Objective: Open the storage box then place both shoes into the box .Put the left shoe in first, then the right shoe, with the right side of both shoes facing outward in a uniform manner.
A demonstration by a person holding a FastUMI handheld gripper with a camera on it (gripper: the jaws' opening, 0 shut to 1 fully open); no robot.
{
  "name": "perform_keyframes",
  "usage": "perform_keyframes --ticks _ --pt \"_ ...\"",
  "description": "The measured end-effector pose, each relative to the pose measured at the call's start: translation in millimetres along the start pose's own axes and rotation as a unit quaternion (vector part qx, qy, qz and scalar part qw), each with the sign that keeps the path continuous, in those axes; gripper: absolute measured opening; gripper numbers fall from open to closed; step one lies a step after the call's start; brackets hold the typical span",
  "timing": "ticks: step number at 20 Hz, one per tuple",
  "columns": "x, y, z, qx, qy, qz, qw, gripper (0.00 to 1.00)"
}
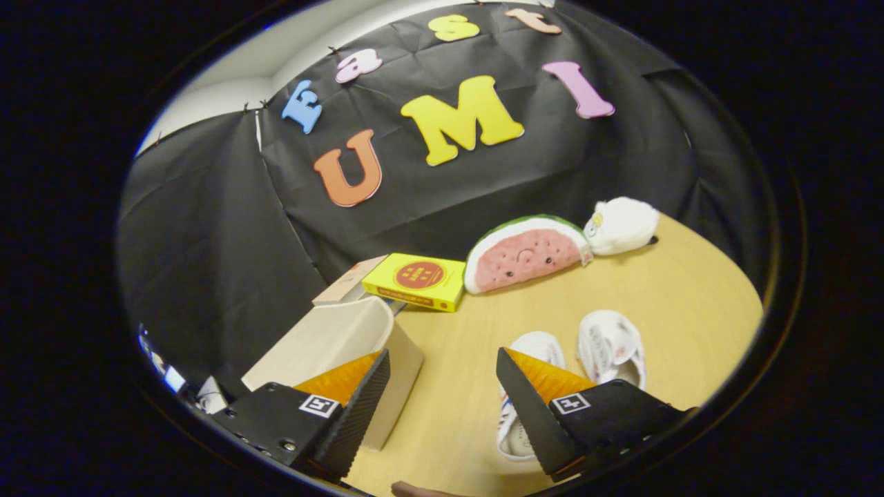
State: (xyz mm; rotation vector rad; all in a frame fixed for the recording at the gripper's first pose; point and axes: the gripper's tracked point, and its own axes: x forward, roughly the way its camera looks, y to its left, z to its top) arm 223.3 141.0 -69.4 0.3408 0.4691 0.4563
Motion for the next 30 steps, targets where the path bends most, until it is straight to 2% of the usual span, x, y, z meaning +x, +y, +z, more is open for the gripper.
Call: perform_keyframes --ticks 2,4,6,10,14,16,18,22,23,26,27,28,30 --pt "23.1 17.0 -9.1 0.034 0.038 0.06 0.997 0.96" --pt "38.2 42.4 -20.3 0.086 0.09 0.141 0.982 0.95" --pt "50.2 57.9 -28.0 0.111 0.125 0.19 0.967 0.95" --pt "72.8 82.5 -28.1 0.147 0.15 0.242 0.947 0.95" --pt "95.1 89.7 -47.9 0.166 0.198 0.248 0.933 0.94" --pt "99.0 95.6 -48.4 0.2 0.209 0.271 0.918 0.92" --pt "97.0 93.6 -49.3 0.208 0.213 0.269 0.916 0.74" --pt "93.5 93.2 -48.7 0.197 0.221 0.253 0.921 0.62" --pt "91.7 91.3 -44.9 0.196 0.22 0.248 0.923 0.62" --pt "86.0 87.0 -34.9 0.206 0.216 0.228 0.927 0.37" --pt "81.5 90.7 -27.0 0.209 0.212 0.234 0.926 0.29" --pt "77.1 93.7 -20.1 0.203 0.208 0.233 0.928 0.15" --pt "66.8 105.8 -3.4 0.187 0.195 0.237 0.933 0.04"
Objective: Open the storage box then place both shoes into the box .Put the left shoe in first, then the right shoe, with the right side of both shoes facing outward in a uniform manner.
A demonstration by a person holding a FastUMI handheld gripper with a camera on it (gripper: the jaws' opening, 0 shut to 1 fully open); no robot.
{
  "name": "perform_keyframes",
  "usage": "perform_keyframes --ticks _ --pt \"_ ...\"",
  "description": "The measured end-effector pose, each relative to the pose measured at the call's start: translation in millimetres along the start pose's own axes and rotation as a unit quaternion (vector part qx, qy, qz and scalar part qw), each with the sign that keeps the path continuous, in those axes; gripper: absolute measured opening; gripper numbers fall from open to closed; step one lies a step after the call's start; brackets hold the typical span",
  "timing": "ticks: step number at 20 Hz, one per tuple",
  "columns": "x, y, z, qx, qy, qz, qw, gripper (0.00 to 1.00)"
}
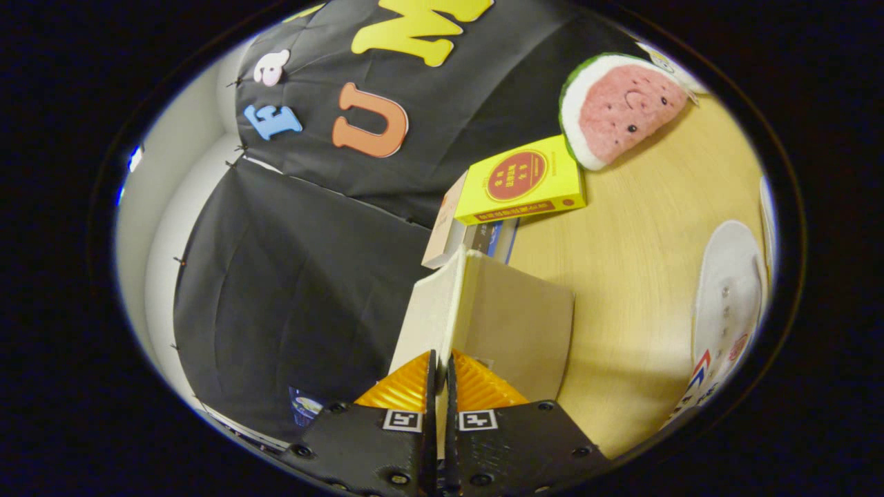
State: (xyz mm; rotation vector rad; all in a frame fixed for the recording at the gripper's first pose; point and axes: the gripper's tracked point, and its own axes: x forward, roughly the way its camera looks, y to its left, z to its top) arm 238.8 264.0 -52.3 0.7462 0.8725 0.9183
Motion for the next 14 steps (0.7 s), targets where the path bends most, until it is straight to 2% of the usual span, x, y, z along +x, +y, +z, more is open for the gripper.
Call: perform_keyframes --ticks 4,8,14 --pt "-1.1 55.4 11.8 -0.027 -0.019 0.024 0.999 0.05" --pt "13.1 107.1 14.3 -0.028 -0.026 0.057 0.998 0.05" --pt "62.9 168.9 11.2 -0.019 -0.041 0.103 0.994 0.05"
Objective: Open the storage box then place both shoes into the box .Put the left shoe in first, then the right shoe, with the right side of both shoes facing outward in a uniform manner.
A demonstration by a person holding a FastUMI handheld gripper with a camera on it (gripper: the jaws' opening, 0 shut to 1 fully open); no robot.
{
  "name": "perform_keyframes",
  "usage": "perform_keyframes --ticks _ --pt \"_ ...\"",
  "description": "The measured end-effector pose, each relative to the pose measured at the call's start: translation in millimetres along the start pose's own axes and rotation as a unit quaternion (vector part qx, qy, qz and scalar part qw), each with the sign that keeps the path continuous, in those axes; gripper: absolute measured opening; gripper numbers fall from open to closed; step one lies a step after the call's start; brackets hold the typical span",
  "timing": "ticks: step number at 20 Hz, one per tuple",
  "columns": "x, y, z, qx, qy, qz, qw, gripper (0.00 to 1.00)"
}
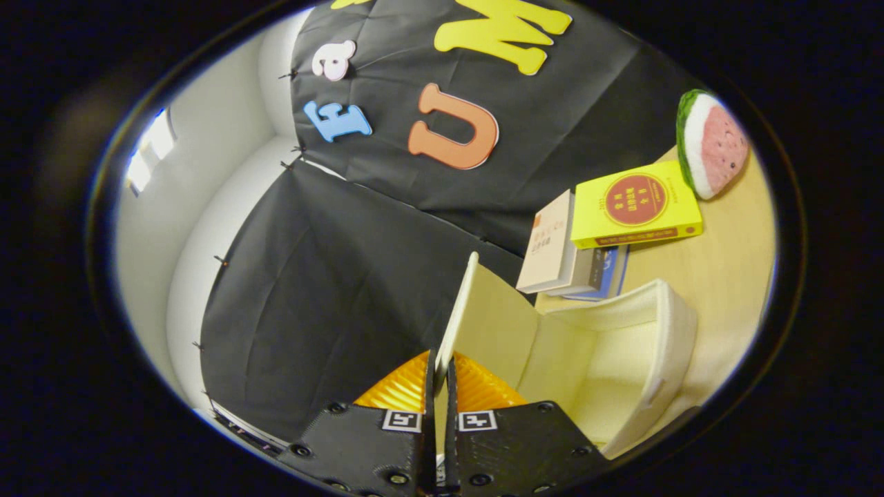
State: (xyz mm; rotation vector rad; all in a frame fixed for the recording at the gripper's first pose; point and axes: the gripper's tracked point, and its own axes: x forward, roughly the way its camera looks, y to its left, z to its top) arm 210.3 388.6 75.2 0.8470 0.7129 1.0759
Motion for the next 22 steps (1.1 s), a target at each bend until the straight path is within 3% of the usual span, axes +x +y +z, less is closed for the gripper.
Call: perform_keyframes --ticks 7,10,12,18,22 --pt "82.2 31.9 -19.7 -0.027 0.002 0.007 1.0 0.05" --pt "119.8 40.8 -38.6 -0.062 0.013 -0.001 0.998 0.23" --pt "141.7 40.7 -51.4 -0.067 0.022 -0.009 0.997 0.4" --pt "146.1 36.6 -57.2 -0.073 0.016 -0.014 0.997 0.94" --pt "118.2 31.6 -55.3 -0.1 0.008 -0.038 0.994 0.95"
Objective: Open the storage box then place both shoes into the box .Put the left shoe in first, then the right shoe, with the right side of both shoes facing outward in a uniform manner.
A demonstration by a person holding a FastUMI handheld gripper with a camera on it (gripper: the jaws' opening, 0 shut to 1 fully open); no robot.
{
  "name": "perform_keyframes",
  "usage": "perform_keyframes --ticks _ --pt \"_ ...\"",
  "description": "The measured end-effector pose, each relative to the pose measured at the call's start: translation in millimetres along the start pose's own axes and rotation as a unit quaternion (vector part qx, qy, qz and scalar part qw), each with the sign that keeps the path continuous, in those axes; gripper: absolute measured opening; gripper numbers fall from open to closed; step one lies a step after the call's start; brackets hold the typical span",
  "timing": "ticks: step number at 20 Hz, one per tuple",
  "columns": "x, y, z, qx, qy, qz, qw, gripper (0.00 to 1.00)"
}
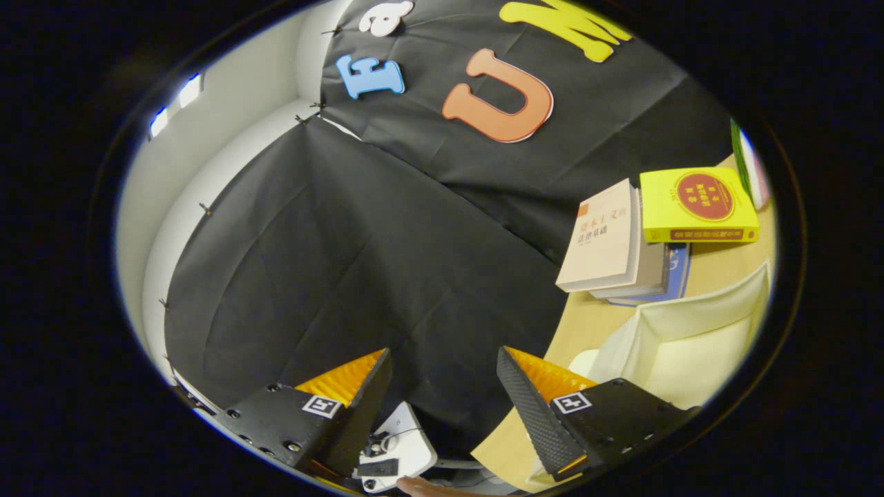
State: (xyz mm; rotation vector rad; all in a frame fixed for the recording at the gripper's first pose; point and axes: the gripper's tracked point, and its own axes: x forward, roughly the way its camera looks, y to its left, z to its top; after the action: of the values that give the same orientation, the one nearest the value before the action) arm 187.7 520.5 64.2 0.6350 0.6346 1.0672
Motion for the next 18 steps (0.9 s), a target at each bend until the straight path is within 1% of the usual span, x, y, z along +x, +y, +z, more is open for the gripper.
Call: perform_keyframes --ticks 4,6,8,12,16,18 --pt "-41.0 -27.3 2.2 -0.042 -0.012 -0.057 0.997 0.95" --pt "-65.9 -42.8 6.2 -0.06 -0.025 -0.079 0.995 0.95" --pt "-95.8 -68.9 6.2 -0.076 -0.034 -0.114 0.99 0.95" --pt "-158.8 -116.1 6.1 -0.088 -0.051 -0.168 0.981 0.95" --pt "-231.8 -172.9 6.5 -0.109 -0.067 -0.244 0.961 0.95" --pt "-267.0 -202.2 4.5 -0.12 -0.074 -0.29 0.947 0.95"
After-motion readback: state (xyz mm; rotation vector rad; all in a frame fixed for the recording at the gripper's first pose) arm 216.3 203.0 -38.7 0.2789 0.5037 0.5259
